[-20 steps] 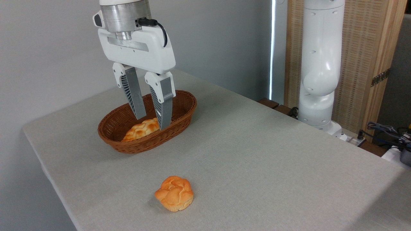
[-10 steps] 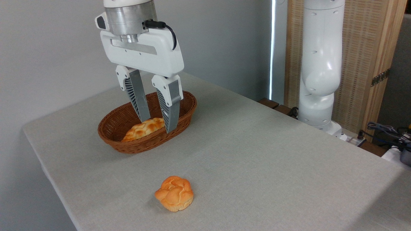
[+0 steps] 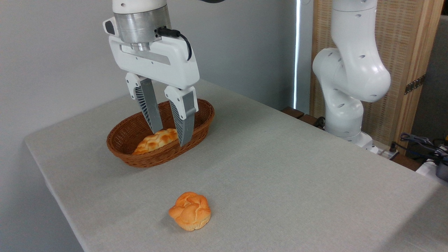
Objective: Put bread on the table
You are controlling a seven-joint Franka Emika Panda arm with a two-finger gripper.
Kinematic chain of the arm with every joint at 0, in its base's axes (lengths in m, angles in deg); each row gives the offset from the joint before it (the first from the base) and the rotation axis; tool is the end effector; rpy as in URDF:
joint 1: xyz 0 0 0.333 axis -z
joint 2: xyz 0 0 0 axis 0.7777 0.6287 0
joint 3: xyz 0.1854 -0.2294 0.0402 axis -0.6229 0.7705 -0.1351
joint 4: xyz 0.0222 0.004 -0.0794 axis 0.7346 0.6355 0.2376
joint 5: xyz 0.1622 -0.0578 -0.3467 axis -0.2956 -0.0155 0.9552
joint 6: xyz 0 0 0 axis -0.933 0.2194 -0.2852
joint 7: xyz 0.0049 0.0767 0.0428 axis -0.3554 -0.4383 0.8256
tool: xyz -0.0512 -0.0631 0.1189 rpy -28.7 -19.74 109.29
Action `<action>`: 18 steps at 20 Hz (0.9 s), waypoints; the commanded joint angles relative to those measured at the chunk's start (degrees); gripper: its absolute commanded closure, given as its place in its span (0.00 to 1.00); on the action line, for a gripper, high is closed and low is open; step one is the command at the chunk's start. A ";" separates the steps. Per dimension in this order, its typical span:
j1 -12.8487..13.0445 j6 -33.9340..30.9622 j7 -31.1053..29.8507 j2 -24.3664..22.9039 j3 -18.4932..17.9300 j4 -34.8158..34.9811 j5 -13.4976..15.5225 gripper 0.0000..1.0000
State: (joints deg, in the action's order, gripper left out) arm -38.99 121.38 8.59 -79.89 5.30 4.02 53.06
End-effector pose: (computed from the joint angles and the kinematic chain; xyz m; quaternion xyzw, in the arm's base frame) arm 0.5685 -0.0382 0.5426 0.9539 -0.2997 0.0158 0.0011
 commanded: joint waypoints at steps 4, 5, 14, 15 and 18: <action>-6.68 -2.51 5.27 -1.02 5.24 -0.14 0.75 0.00; -7.47 -2.78 5.63 -1.02 6.20 -0.14 0.75 0.00; -10.82 -2.78 5.54 -1.02 8.76 -0.31 0.75 0.00; -10.82 -2.87 5.46 -1.02 8.76 -0.31 0.75 0.00; -11.00 -2.78 5.02 -1.11 8.41 -0.22 0.75 0.00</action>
State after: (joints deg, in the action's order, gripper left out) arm -49.21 120.35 13.02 -80.24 13.67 4.01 53.06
